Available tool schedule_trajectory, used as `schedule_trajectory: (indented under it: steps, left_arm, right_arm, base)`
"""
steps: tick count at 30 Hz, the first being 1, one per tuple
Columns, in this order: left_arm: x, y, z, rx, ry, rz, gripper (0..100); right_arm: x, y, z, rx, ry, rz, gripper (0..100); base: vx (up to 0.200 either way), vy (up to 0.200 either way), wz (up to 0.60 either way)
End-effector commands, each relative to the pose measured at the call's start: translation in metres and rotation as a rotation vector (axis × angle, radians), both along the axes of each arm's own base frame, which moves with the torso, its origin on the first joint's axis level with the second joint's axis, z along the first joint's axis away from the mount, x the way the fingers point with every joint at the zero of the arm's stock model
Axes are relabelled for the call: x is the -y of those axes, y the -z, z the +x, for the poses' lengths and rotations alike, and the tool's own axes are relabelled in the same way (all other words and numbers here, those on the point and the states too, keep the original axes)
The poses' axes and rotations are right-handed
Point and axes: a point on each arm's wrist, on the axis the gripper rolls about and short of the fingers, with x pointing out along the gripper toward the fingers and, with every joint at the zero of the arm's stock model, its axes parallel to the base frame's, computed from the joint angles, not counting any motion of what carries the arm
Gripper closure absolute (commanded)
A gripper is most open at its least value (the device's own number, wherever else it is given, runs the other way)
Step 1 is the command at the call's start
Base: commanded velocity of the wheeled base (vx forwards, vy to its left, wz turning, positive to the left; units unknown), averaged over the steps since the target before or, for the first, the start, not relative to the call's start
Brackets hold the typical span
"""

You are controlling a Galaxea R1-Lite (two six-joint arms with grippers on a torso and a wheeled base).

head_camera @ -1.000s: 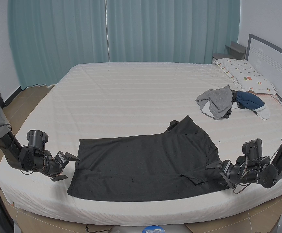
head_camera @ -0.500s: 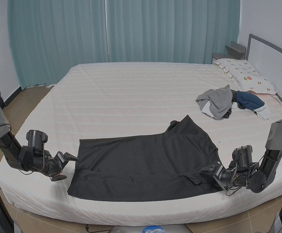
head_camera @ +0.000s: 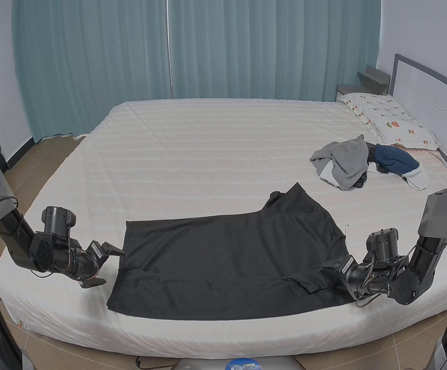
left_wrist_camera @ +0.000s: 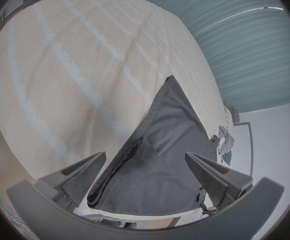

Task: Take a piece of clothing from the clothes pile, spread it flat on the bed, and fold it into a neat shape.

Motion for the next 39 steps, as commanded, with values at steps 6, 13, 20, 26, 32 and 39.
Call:
schedule_trajectory:
  steps: [6,13,20,26,32,39]
  left_arm:
    - [0.0,0.0,0.0,0.0,0.0,0.002,0]
    - [0.0,0.0,0.0,0.0,0.002,0.001,0]
    - [0.0,0.0,0.0,0.0,0.003,0.003,0]
    - [0.001,0.0,0.0,0.002,0.005,0.002,0]
    - [0.001,0.0,0.0,0.002,0.004,0.003,0]
    - [0.001,0.0,0.0,0.002,0.004,0.003,0]
  right_arm:
    - [-0.003,-0.008,-0.012,0.008,0.008,-0.022,100]
    - [-0.003,-0.018,-0.022,0.023,0.0,-0.017,100]
    - [-0.003,-0.018,-0.036,-0.005,-0.015,-0.025,100]
    - [-0.001,-0.019,-0.042,-0.016,-0.016,-0.028,100]
    - [-0.003,-0.018,-0.056,-0.048,-0.041,-0.036,0]
    - [-0.001,-0.04,-0.059,0.037,-0.04,-0.022,0]
  base:
    - [0.0,0.0,0.0]
    - [0.0,0.0,0.0]
    - [0.0,0.0,0.0]
    - [0.0,0.0,0.0]
    - [0.0,0.0,0.0]
    - [0.0,0.0,0.0]
